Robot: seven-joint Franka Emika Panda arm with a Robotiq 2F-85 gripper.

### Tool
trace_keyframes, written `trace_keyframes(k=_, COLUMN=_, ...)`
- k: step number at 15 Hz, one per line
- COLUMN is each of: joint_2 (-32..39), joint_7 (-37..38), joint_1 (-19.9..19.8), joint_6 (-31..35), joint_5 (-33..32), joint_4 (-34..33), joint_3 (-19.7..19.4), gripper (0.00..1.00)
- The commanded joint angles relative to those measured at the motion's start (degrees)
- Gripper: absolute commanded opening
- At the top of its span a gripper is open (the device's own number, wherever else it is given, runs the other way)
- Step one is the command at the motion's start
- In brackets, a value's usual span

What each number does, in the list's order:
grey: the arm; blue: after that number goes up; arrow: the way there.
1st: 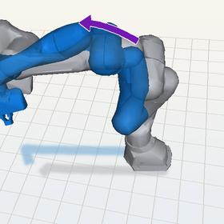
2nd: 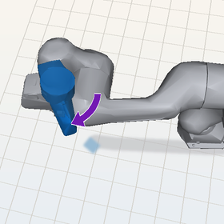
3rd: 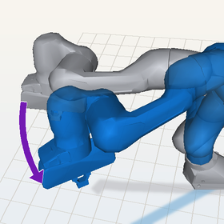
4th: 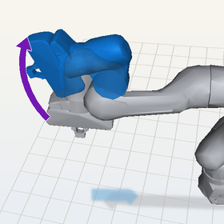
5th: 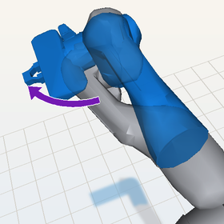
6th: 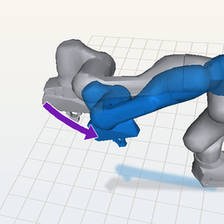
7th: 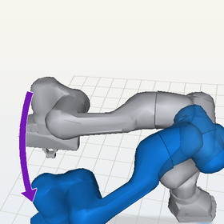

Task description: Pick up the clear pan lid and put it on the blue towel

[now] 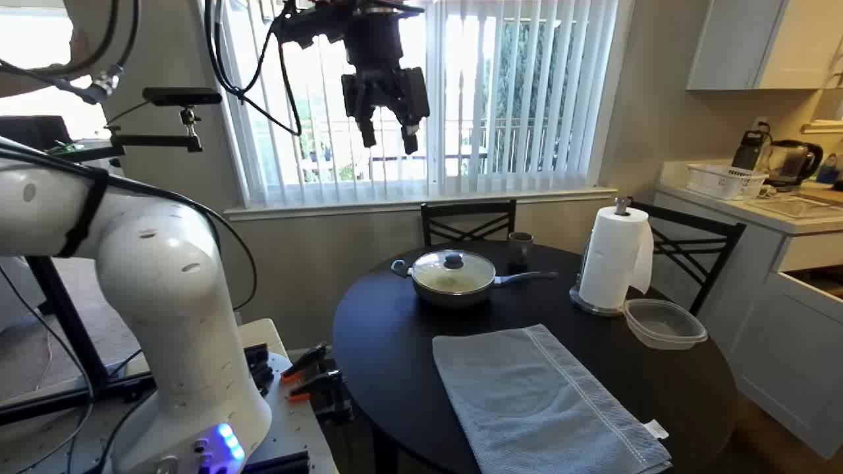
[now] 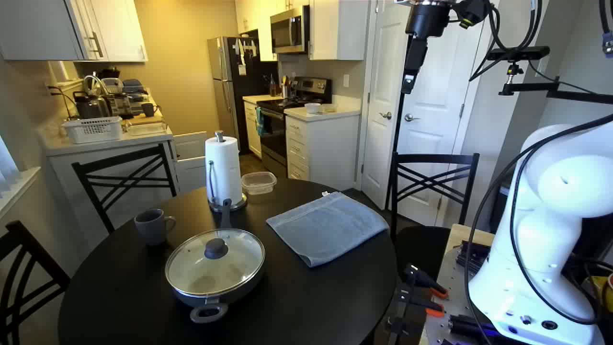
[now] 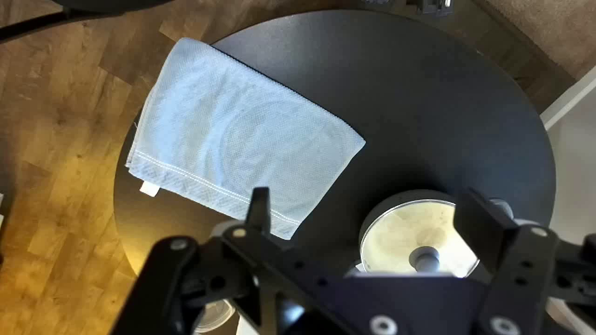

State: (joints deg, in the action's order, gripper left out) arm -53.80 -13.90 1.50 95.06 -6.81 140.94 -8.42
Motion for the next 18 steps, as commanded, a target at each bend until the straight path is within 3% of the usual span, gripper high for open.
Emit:
trace_keyframes(k=1, joint_2=0.1, joint_7=-0.2, joint_1=-0.3, joint_6=0.0, joint_5=0.2, joint_4=-0.1, joint_3=0.2, gripper=1.00)
trace_keyframes(k=8, joint_2=0.1, joint_7=-0.2, joint_1=-0.3, joint_6=0.0, joint_5=0.2, joint_4=-0.1, joint_3=0.2, gripper=1.00)
trace_keyframes(k=9, joint_2=2.7, joint_7=-0.9, joint_1=0.4, joint_6=1.9, joint_5=0.1, joint_4=-1.1, joint_3=0.0, gripper=1.00)
trace_keyframes(k=16, joint_2=24.5, joint_7=-8.2, joint_1=10.2, joint_6=33.0, joint_5=2.4, joint_4=-6.9, joint_3=2.1, gripper=1.00)
trace_keyframes(k=18, joint_2=32.0, joint_7=-8.3, joint_1=11.9, joint_6=37.3, joint_5=4.2, joint_4=-10.3, joint_3=3.2, gripper=1.00)
